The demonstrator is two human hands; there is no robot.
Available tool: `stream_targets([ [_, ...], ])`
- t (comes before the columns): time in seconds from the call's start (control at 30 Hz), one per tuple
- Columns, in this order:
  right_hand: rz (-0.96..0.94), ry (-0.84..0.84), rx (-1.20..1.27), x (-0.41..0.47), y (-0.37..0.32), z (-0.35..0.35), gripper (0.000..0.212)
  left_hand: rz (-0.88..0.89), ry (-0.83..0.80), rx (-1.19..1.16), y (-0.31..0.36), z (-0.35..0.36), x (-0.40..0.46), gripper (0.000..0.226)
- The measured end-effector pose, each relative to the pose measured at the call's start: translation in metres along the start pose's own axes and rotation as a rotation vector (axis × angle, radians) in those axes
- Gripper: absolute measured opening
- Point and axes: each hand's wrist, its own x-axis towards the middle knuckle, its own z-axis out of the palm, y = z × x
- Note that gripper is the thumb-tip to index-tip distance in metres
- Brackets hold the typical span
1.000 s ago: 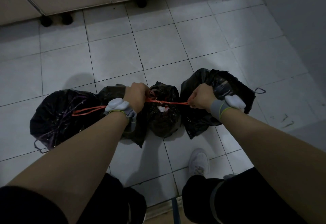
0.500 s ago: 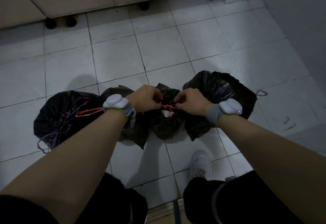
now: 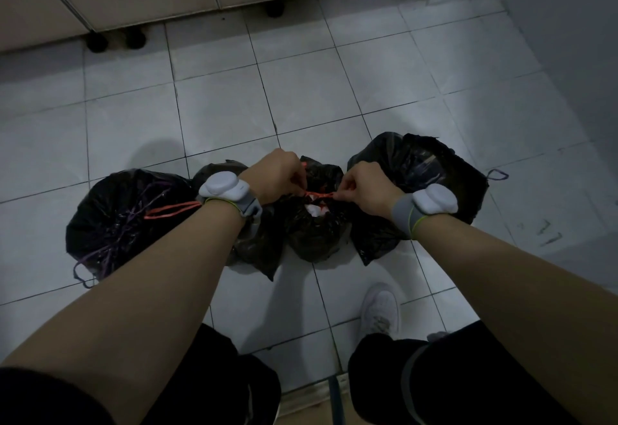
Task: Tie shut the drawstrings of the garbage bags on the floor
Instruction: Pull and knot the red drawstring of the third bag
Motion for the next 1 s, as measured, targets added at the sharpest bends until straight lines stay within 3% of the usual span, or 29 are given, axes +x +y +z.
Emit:
stream_targets([
  [0.2,0.041,-0.011,-0.029,-0.001,0.0,-0.003,0.015,-0.108,0.059,0.082,0.002,0.002,-0.008,0.009],
  [0.37,0.083,-0.054,-0.039,-0.002,0.001,-0.002,0.015,-0.203,0.016,0.084,-0.001,0.006,-0.009,0.013],
  [0.6,0.137,-0.094,-0.045,-0.003,0.004,-0.002,0.018,-0.197,0.032,0.259,-0.01,0.015,-0.006,0.019],
  [1.0,0.202,-0.193,-0.083,-0.007,-0.001,-0.007,0.027,-0.27,-0.011,0.319,-0.014,0.013,-0.012,0.022],
])
